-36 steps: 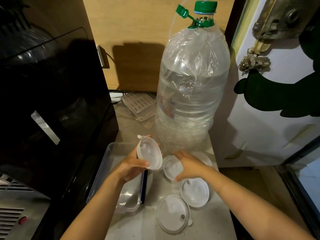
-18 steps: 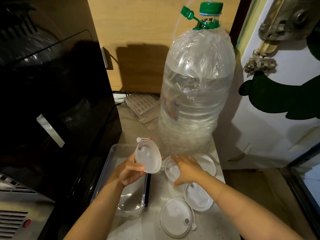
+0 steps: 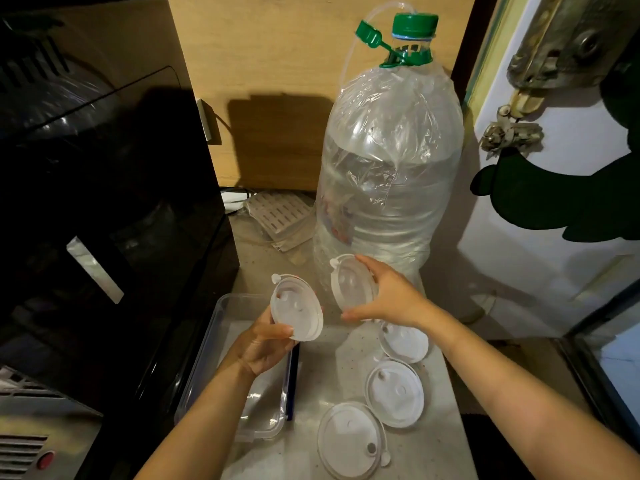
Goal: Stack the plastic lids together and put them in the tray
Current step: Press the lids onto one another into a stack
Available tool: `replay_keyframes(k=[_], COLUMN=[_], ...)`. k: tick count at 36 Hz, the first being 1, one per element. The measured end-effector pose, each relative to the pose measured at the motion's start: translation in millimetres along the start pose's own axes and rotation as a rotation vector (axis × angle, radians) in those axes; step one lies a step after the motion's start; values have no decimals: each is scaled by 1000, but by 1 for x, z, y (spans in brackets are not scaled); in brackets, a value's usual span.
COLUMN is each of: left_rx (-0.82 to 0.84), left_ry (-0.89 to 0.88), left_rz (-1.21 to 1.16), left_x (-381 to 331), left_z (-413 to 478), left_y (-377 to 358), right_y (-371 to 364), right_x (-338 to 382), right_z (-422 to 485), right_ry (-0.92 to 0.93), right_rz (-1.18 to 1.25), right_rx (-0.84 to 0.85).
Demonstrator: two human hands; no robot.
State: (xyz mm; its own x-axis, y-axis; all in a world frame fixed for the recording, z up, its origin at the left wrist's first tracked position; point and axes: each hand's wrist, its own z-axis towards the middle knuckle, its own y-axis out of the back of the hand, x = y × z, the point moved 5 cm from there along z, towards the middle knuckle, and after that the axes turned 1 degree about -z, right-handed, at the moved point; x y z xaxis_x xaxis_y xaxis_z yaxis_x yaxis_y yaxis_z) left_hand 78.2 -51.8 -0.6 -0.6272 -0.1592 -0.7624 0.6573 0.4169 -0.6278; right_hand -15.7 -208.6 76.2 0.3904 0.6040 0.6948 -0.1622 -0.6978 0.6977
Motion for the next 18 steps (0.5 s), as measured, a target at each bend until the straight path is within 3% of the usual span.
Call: replay_keyframes(k=[9,18], left_rx=[112,83], left_ry=[-60,-77], left_rz=[32,62], left_x=[-9,-14], left_z=[5,6], left_y=[-29,-33], right_y=[-14,-18], right_x=[40,55], right_z=[-9,-11], right_ry=[90,133], right_rz=[53,74], right_rx=[32,13])
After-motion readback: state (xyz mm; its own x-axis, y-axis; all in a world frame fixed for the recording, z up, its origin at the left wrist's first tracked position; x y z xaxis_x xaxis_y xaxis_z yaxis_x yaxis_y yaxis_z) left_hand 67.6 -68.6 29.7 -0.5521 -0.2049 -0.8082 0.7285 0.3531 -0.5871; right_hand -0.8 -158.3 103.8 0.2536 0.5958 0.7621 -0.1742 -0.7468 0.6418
